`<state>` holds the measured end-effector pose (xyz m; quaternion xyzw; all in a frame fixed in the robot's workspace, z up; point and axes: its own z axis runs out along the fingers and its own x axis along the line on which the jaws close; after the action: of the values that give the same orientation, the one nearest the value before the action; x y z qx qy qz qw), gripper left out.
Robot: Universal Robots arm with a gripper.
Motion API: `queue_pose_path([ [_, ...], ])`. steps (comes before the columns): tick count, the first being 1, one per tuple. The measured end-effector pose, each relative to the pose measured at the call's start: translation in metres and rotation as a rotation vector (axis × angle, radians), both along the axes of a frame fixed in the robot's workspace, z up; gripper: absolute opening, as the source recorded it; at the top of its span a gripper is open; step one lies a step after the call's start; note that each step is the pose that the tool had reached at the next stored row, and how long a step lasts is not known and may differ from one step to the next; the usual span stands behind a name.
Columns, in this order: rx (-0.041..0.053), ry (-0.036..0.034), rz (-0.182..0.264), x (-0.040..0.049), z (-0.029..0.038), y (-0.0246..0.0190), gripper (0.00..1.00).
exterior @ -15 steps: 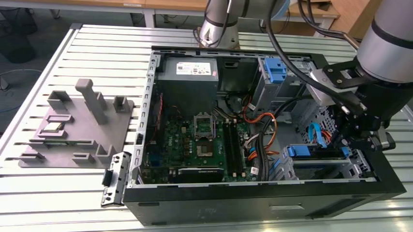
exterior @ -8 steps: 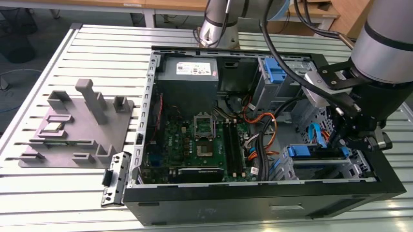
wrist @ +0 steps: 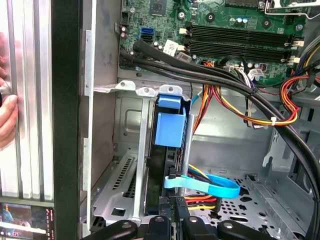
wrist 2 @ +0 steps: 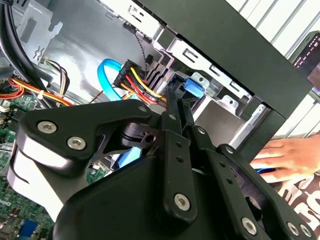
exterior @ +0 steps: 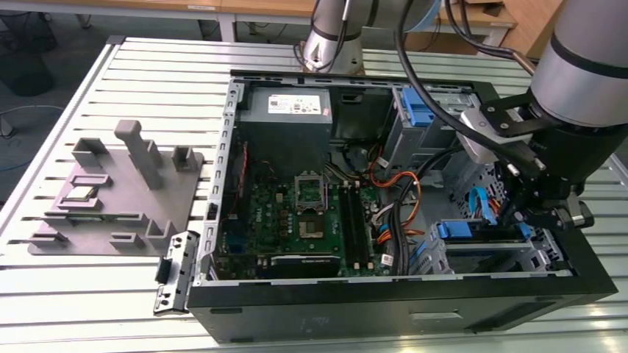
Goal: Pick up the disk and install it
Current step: 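Insert the second disk wire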
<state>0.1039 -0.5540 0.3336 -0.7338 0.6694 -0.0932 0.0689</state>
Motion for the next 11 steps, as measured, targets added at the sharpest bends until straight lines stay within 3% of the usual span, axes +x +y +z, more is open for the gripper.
queue_pose_path([
  [3, 0.0002, -0.0047, -0.001, -0.0006, -0.001, 0.0001, 0.16],
  [11, 0.0001, -0.0049, -0.042, -0.001, -0.0015, 0.0013, 0.16],
])
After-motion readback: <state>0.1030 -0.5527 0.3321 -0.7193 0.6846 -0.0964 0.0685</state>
